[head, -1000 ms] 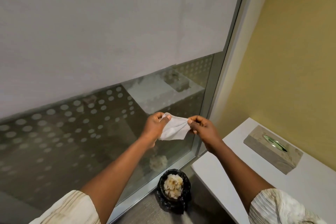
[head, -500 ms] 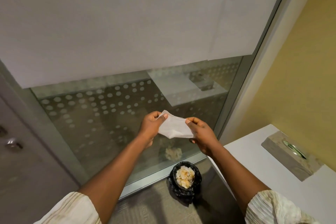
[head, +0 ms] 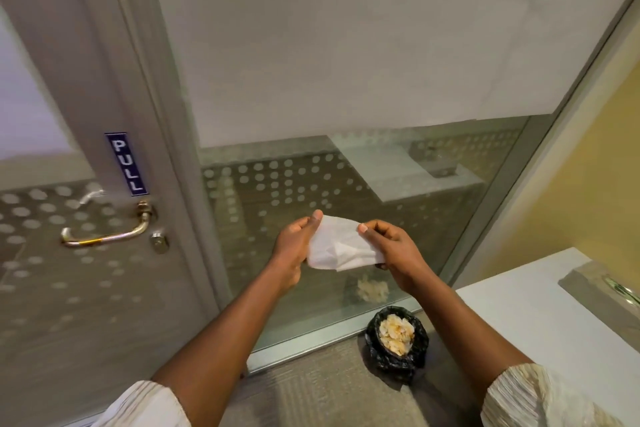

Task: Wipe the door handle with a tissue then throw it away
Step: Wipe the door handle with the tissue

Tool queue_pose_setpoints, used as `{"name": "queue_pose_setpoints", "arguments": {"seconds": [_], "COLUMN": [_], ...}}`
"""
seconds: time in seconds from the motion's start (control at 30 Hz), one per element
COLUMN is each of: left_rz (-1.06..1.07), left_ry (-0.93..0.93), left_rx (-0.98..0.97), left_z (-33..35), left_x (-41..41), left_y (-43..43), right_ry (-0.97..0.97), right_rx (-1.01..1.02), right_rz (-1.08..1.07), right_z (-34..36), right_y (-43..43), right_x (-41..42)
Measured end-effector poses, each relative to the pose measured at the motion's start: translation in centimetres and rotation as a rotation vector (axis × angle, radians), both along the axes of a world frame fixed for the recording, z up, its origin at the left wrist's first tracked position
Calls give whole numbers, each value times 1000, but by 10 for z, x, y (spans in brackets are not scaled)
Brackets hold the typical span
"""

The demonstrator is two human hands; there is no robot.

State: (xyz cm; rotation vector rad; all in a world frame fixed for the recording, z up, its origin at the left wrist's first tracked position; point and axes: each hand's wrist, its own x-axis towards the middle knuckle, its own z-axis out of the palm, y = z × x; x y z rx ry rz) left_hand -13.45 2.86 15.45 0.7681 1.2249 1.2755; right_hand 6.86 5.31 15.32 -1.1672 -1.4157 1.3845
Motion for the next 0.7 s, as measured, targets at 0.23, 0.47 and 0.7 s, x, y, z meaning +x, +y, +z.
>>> {"name": "queue_pose_setpoints", "arguments": {"seconds": [0.23, 0.47, 0.7], "left_rz": [-253, -100, 181], "left_ry": [176, 358, 444], "left_rx": [-68, 55, 204], "left_z": [3, 14, 8], "left_x": [-123, -194, -250], "left_y": [-56, -75, -109], "right_ry": [57, -118, -185], "right_rx": [18, 34, -88], "right_rz": [-35, 224, 486], "right_z": [4, 23, 18], "right_y": [-30, -42, -17], "right_x": [-102, -170, -206]}}
